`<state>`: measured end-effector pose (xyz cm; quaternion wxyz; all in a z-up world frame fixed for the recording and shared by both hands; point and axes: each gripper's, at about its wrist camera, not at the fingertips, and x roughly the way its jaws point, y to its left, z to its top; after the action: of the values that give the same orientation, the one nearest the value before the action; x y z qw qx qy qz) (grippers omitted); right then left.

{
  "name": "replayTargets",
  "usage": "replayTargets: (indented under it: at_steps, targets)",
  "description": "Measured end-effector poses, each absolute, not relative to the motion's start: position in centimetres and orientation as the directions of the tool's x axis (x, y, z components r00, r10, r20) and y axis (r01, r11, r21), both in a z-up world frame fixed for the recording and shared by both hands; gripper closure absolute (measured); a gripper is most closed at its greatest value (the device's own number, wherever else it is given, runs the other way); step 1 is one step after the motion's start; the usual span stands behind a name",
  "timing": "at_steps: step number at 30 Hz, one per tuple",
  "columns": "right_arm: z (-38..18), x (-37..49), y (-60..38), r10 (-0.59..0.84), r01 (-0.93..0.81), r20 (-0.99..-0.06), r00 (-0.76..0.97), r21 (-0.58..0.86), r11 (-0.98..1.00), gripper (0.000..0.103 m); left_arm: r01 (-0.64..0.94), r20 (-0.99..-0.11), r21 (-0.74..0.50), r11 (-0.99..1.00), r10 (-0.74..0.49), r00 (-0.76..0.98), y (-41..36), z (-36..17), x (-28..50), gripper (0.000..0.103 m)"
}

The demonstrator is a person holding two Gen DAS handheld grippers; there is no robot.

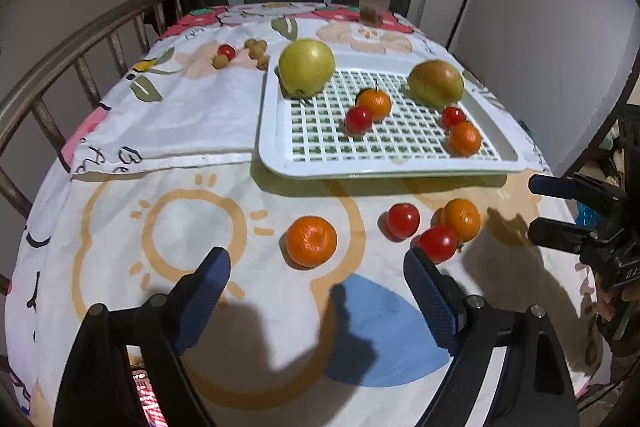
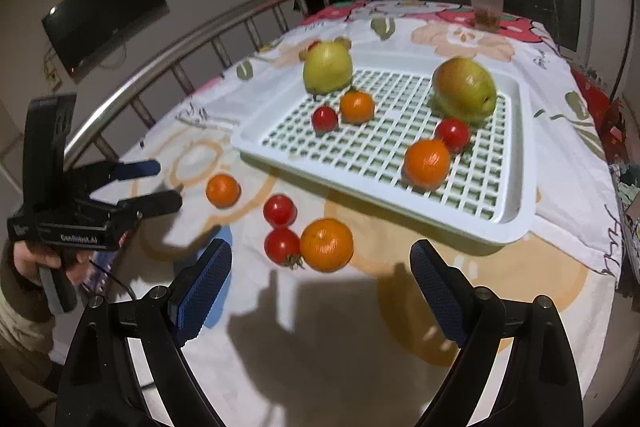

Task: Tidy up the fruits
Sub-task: 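Lift both open tools off the tray back toward the remaining fruit, then grasp a tangerine with the left tool while the right tool grasps another tangerine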

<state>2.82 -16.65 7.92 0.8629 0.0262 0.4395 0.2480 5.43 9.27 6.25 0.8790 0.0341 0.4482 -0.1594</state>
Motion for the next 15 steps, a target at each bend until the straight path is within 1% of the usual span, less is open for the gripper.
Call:
replayTargets:
  at_steps: [2,6,10,12,15]
  targets:
    - [7.2,3.0,-16.3,0.447,-0.411,-0.756,0.478,0.258,0.875,0.014,0.317,-0.808,-0.076,0.945,-0.245,0.536,9.1,5.9,5.7,0.017]
    - [6.4,3.4,-16.0,0.45,-0.412,-0.767,0.457,0.265,0.872,0.021,0.322,-0.824,-0.083,0.943,-0.247,0.51,8.7,5.1,6.4,0.022]
    - [5.6,4.0,-15.8,0.45,-0.411,-0.774,0.444,0.271,0.871,0.022,0.323,-0.832,-0.08,0.943,-0.242,0.499,8.4,4.7,7.0,0.026]
    - [5.3,4.1,-15.6,0.453,-0.411,-0.778,0.436,0.276,0.869,0.029,0.324,-0.838,-0.084,0.942,-0.242,0.488,8.2,4.4,7.3,0.029]
    - [4.9,4.4,-15.4,0.455,-0.413,-0.783,0.425,0.28,0.867,0.032,0.322,-0.848,-0.086,0.943,-0.239,0.473,8.1,3.8,7.8,0.033]
